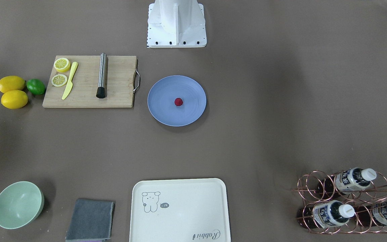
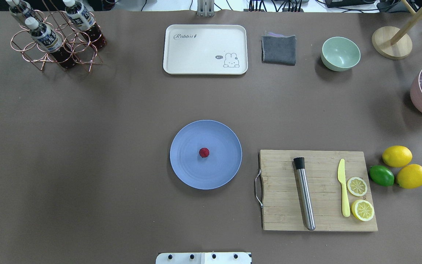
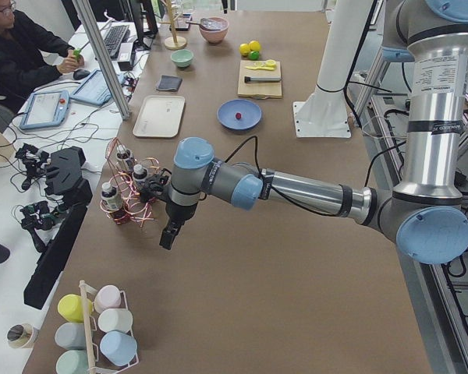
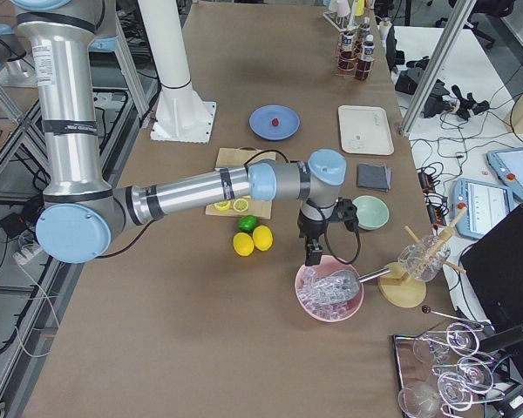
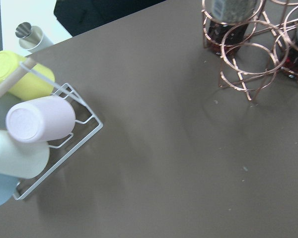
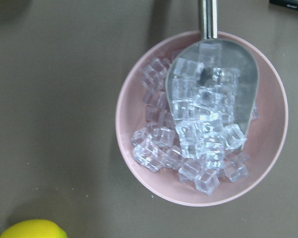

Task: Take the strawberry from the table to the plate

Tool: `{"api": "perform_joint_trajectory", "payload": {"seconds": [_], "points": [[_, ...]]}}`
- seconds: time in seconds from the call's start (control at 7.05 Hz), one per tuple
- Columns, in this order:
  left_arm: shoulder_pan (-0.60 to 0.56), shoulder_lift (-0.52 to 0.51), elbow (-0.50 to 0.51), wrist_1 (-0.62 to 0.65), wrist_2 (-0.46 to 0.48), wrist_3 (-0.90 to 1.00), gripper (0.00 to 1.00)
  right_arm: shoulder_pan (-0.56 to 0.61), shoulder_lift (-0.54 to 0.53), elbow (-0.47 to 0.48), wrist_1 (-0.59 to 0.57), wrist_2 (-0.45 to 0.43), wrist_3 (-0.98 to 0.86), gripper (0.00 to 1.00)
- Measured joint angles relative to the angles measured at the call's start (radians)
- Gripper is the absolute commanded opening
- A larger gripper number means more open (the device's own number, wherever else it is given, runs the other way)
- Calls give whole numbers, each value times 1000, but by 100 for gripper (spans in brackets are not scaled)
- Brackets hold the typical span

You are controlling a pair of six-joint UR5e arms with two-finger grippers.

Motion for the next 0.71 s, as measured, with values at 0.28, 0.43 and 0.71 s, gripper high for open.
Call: {"api": "perform_joint_trajectory", "payload": {"seconds": [0.28, 0.43, 0.71], "points": [[-17, 0, 62, 18, -119, 16, 98, 109, -34, -68, 20, 59, -78, 100], [-18, 0, 86, 17, -150, 15, 98, 138, -43, -79, 22, 74, -87, 100], [-19, 0, 112, 16, -167, 15, 98, 167, -53, -83, 23, 95, -91, 100]]}}
